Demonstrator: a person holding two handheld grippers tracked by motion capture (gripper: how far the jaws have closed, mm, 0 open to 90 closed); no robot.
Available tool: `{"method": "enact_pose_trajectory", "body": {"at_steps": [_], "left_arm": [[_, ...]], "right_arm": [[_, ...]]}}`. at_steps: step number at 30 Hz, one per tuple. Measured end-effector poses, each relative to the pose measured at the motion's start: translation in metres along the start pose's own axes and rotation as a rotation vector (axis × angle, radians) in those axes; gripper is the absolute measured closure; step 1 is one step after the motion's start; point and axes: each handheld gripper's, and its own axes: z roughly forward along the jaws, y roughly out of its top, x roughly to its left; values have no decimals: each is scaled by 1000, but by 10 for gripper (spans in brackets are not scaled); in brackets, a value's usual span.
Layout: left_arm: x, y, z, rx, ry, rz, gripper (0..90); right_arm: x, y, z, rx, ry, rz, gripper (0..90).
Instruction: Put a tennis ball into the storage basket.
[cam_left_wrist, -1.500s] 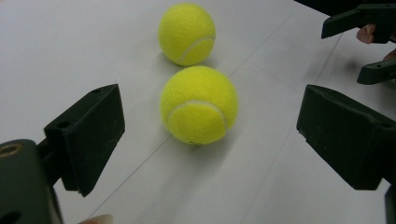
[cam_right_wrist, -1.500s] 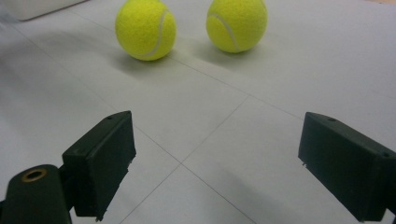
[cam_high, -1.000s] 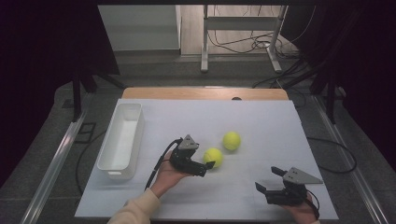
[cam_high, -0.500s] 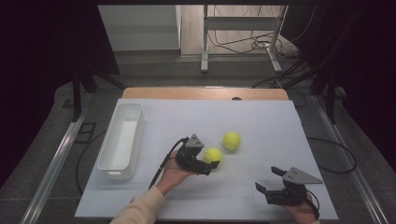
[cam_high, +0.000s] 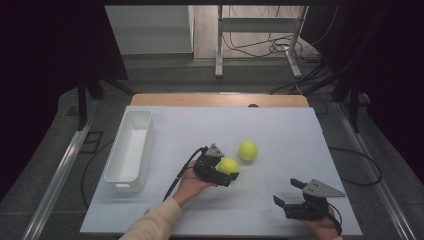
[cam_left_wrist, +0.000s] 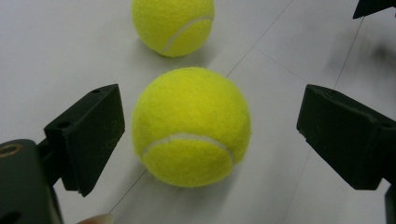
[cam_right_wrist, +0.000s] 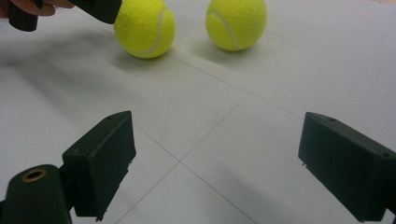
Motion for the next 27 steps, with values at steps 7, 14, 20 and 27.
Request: {"method": "enact_pose_trajectory", "body": {"at_steps": [7,14,20,27], "left_arm": [[-1,1,9,21,7,6,83],[4,-1,17,53,20,-7,80],[7,-2,22,77,18,-20,85],[8,-4,23,91,16,-16,206]], "right_arm": [[0,0,0,2,-2,0,111],[0,0,0,1,0,0,111],[0,0,0,1,-1,1,111],[0,0,0,2,-2,0,111]]}}
